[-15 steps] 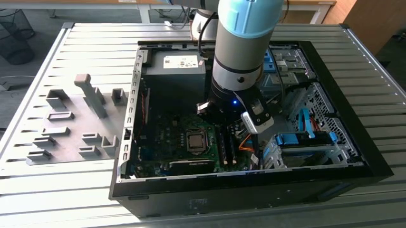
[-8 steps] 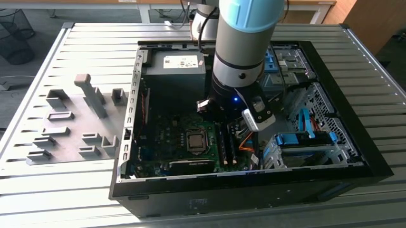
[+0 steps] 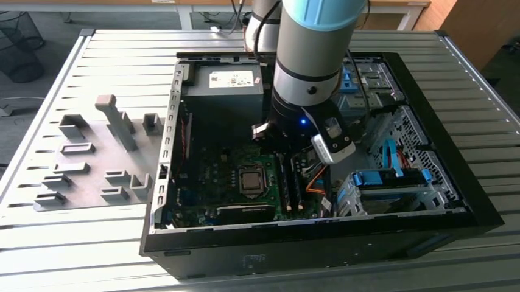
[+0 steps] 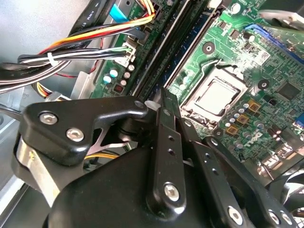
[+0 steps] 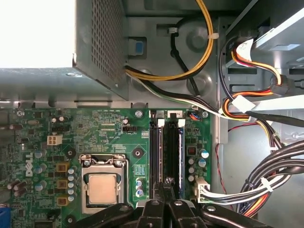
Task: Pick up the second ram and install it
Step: 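Press down the second ram until it locks into place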
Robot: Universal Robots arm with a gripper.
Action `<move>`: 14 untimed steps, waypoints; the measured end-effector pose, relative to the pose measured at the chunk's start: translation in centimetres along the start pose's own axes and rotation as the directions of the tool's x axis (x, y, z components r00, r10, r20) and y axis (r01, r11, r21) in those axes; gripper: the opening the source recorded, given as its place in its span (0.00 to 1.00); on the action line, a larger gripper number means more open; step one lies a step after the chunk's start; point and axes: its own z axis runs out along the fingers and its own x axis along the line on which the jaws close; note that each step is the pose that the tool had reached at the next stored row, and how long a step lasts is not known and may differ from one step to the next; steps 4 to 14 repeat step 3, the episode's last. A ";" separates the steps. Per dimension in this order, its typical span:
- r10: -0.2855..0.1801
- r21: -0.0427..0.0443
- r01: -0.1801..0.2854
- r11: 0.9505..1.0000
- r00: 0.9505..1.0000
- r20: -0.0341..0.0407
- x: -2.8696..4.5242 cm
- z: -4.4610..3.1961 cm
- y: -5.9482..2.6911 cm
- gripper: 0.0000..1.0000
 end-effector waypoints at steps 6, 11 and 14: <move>0.000 0.000 0.000 1.000 1.000 0.000 0.00 -0.21 0.00 0.11; 0.000 0.000 0.000 1.000 1.000 0.000 0.00 -0.21 0.00 0.11; 0.000 0.000 0.000 1.000 1.000 0.000 0.00 -0.21 0.00 0.11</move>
